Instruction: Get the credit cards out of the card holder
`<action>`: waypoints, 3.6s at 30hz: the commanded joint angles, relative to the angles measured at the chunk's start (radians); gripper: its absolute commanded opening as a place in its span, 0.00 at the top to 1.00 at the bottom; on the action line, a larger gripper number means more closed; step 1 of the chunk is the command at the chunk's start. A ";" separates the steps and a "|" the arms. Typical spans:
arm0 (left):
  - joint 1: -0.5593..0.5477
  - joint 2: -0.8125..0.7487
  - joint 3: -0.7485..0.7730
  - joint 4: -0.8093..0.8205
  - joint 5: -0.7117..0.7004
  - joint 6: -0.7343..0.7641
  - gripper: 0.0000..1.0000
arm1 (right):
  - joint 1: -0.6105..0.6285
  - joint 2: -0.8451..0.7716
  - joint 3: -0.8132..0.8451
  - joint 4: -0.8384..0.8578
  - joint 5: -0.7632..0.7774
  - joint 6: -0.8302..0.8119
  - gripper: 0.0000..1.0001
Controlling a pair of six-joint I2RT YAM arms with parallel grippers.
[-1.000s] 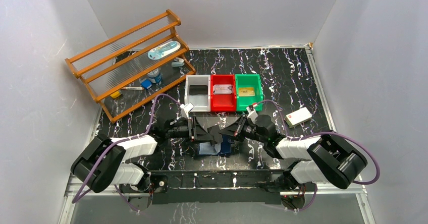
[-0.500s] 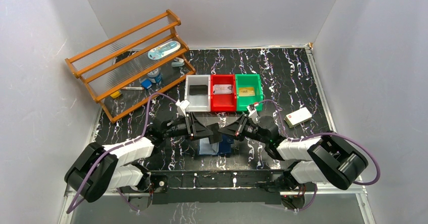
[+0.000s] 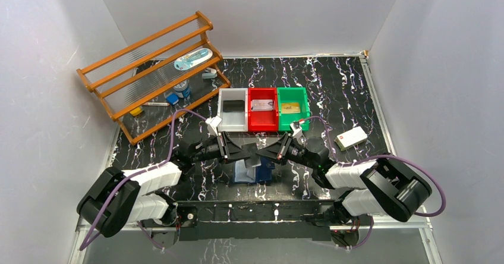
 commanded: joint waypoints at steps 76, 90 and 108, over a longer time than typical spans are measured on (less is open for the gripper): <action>-0.004 -0.178 0.661 -1.265 -0.801 0.801 1.00 | 0.315 0.187 0.814 -1.342 0.504 -0.547 0.64; -0.004 0.242 0.948 -1.243 -0.733 1.261 1.00 | 0.181 -0.108 0.565 -1.144 0.342 -0.536 0.59; -0.003 0.445 0.868 -0.749 -0.837 1.958 1.00 | 0.130 -0.431 0.467 -1.273 0.584 -0.488 0.15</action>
